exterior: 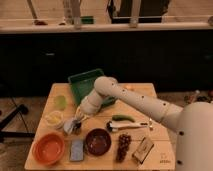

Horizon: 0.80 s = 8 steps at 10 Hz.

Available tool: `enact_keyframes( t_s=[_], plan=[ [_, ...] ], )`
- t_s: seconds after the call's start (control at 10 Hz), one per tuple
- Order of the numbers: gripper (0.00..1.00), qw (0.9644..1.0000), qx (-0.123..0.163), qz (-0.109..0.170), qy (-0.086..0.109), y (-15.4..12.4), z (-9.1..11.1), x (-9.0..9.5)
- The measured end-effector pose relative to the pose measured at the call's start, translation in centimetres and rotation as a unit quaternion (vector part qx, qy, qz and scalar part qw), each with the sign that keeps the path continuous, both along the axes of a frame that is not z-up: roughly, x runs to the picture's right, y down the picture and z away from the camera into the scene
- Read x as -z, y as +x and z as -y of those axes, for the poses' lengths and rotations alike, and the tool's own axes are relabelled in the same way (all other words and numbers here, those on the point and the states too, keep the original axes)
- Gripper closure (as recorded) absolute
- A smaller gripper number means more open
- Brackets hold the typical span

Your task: Place towel in metal cup

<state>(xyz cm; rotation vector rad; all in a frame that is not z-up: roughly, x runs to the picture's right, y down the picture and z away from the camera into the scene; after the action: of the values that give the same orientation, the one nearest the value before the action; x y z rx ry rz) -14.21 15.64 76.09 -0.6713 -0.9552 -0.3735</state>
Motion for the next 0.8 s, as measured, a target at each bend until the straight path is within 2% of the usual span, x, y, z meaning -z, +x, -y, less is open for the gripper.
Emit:
enact_keyframes(
  t_s=[0.5, 0.7, 0.8],
  plan=[
    [0.99, 1.0000, 0.004, 0.006, -0.003, -0.2, 0.8, -0.8],
    [0.88, 0.9999, 0.009, 0.010, -0.006, -0.5, 0.9, -0.9],
    [0.75, 0.9998, 0.013, 0.014, -0.007, -0.8, 0.9, -0.8]
  ],
)
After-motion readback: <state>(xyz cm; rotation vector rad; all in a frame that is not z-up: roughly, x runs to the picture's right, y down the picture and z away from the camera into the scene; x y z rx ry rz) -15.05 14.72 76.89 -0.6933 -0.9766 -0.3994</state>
